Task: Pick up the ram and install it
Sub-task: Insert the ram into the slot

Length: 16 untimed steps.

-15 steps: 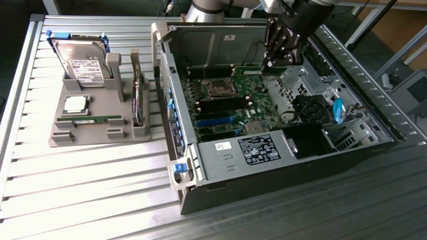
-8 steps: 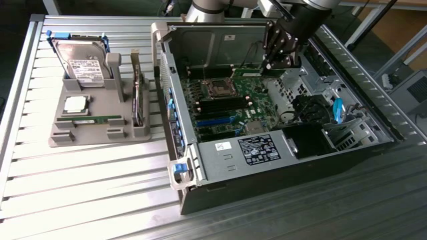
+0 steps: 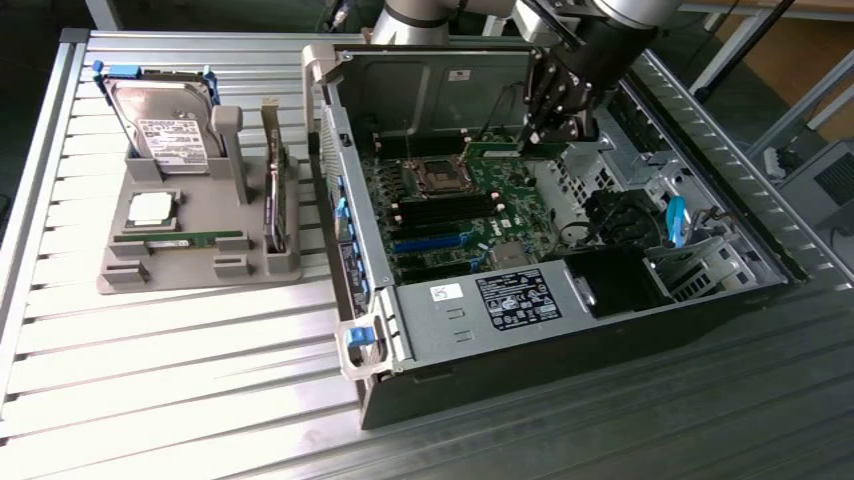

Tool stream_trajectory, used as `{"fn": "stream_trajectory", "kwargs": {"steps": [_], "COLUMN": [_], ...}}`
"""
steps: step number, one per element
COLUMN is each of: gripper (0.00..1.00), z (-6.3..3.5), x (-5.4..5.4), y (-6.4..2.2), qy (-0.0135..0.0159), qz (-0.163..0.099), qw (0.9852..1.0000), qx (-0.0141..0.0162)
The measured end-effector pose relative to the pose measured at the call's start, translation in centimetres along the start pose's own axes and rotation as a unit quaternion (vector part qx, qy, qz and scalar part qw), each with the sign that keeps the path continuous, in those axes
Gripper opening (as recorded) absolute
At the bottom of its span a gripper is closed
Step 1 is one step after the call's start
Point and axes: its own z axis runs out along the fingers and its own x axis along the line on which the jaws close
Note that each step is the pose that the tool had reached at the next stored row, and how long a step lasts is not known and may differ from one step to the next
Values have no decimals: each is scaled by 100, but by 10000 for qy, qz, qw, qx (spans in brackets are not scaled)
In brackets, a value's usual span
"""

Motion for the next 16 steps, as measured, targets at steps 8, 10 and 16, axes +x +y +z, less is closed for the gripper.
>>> {"fn": "stream_trajectory", "kwargs": {"steps": [8,10,16], "gripper": [11,11,11], "z": [102,113,167], "x": [9,10,15], "y": [-8,-8,-13], "qy": [0,0,1], "qz": [0,0,0], "qw": [10000,10000,10000], "qx": [0,0,0]}}
